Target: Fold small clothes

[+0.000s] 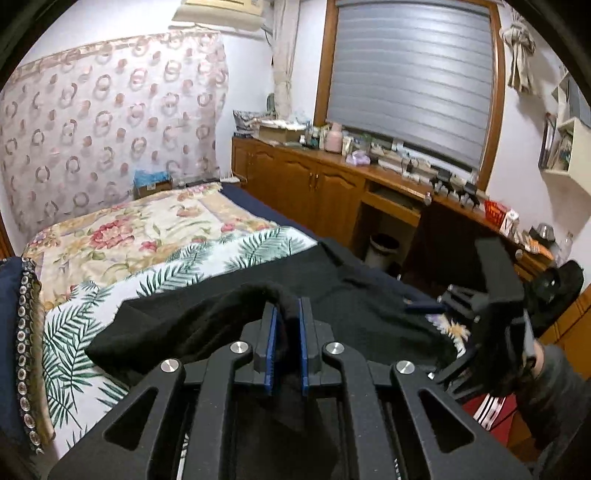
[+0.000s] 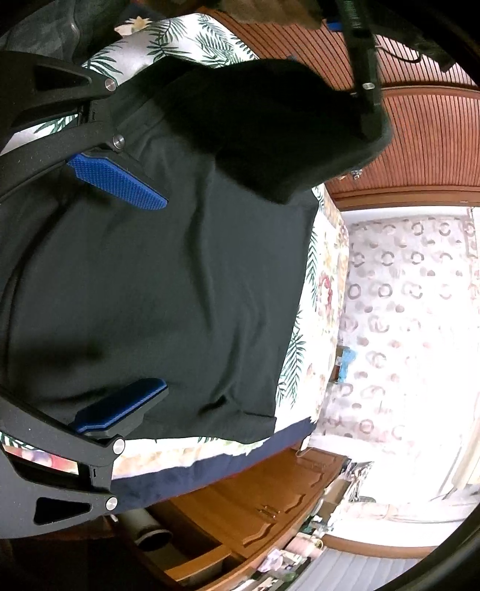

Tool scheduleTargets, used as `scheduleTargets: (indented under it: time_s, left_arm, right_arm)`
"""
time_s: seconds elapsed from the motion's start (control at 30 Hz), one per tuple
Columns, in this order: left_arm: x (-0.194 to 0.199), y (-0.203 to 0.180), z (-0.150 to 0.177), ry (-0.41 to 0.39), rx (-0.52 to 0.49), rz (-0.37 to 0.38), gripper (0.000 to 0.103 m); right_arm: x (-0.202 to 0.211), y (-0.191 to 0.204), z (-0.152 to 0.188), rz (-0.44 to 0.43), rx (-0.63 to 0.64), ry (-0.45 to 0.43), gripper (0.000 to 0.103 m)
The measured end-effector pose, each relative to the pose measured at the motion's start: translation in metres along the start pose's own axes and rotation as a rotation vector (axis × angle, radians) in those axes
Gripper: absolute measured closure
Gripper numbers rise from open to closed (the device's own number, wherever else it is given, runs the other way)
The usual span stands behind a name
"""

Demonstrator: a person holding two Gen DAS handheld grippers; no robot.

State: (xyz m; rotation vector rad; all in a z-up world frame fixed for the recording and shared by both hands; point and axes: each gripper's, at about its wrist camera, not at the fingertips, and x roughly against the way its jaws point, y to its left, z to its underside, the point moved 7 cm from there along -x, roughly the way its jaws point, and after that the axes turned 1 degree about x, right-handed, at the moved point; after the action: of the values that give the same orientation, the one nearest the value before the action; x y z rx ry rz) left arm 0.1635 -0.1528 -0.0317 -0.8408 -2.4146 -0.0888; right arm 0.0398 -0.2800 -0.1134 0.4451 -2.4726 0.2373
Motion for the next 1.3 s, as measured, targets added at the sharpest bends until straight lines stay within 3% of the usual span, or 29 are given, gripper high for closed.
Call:
scheduleTargets:
  time_s: [0.17, 0.2, 0.37, 0.43, 0.57, 0.6, 0.73, 1.07, 1.17, 1.23, 1.3]
  left_arm:
    - [0.000, 0.005, 0.013, 0.034, -0.007, 0.018, 0.067]
    - [0.001, 0.007, 0.016, 0.035, -0.009, 0.004, 0.062]
    - [0.009, 0.032, 0.032, 0.047, 0.017, -0.067, 0.059]
    - [0.010, 0.044, 0.041, 0.055, 0.030, -0.097, 0.046]
    - [0.013, 0.068, 0.063, 0.078, 0.073, -0.139, 0.042]
    - [0.014, 0.074, 0.068, 0.082, 0.083, -0.151, 0.035]
    - [0.020, 0.095, 0.084, 0.089, 0.139, -0.188, 0.033]
    - [0.029, 0.113, 0.102, 0.088, 0.169, -0.226, 0.033]
    - [0.030, 0.116, 0.104, 0.086, 0.180, -0.228, 0.033]
    - [0.029, 0.119, 0.105, 0.089, 0.186, -0.231, 0.033]
    - [0.029, 0.121, 0.107, 0.092, 0.188, -0.234, 0.033]
  right_arm:
    - [-0.004, -0.009, -0.004, -0.012, 0.001, -0.001, 0.010]
    - [-0.004, -0.009, -0.005, -0.016, 0.004, -0.003, 0.010]
    - [-0.011, -0.015, -0.010, -0.026, 0.010, -0.017, 0.010]
    - [-0.013, -0.016, -0.013, -0.030, 0.006, -0.031, 0.010]
    - [-0.019, -0.013, -0.020, -0.047, 0.012, -0.042, 0.010]
    - [-0.020, -0.009, -0.021, -0.054, 0.015, -0.043, 0.010]
    - [-0.030, 0.005, -0.028, -0.093, 0.023, -0.040, 0.010]
    - [-0.068, 0.026, -0.035, -0.178, 0.078, 0.038, 0.015]
    - [-0.075, 0.028, -0.036, -0.199, 0.095, 0.062, 0.029]
    - [-0.078, 0.030, -0.036, -0.217, 0.110, 0.080, 0.056]
    - [-0.078, 0.036, -0.036, -0.248, 0.133, 0.084, 0.075]
